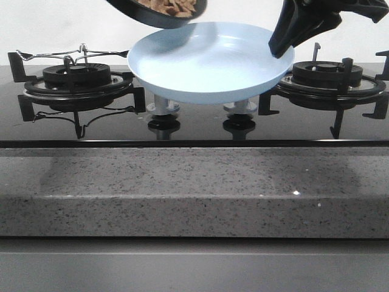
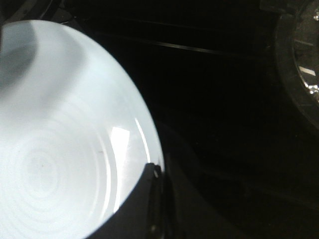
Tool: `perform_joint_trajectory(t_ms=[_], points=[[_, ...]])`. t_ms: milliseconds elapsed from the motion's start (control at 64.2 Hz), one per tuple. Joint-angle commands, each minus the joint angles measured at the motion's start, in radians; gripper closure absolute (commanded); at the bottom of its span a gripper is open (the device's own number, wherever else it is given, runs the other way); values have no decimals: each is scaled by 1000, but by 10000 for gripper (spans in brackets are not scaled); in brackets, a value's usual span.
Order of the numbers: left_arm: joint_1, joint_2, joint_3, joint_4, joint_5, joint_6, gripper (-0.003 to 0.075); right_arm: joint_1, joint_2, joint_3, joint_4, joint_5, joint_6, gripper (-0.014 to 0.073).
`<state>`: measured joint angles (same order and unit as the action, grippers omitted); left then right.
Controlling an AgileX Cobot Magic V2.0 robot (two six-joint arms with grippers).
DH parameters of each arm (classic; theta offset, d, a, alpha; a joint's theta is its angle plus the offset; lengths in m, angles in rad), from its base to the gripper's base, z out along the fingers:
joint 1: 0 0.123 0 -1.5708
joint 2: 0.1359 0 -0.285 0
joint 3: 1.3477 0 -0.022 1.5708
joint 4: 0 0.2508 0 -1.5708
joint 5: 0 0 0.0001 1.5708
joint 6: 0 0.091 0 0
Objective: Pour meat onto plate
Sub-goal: 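Lift and tilt the pan with the left gripper, pouring meat onto the plate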
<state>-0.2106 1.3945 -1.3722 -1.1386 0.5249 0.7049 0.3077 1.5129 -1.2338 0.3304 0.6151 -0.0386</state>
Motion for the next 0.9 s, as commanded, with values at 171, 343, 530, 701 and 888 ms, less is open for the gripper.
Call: perform_joint_trajectory(t_ms=[171,343,530,701,888], points=[[-199,-44,-160,325,-87,-12,715,1,-44,-28,26,-47,-10,662],[-293,-44,-185,537,-111,-55,715,1,-44,-28,26,-47,-10,662],[-432,-44,-185,827,-106,-55,714,1,-44,-28,26,-47,-10,662],[-547,-44,-185,1011,-117,-58,714,1,-44,-28,26,-47,-10,662],[-596,-44,-185,1127,-122,-65,714,1,-44,-28,26,-47,-10,662]])
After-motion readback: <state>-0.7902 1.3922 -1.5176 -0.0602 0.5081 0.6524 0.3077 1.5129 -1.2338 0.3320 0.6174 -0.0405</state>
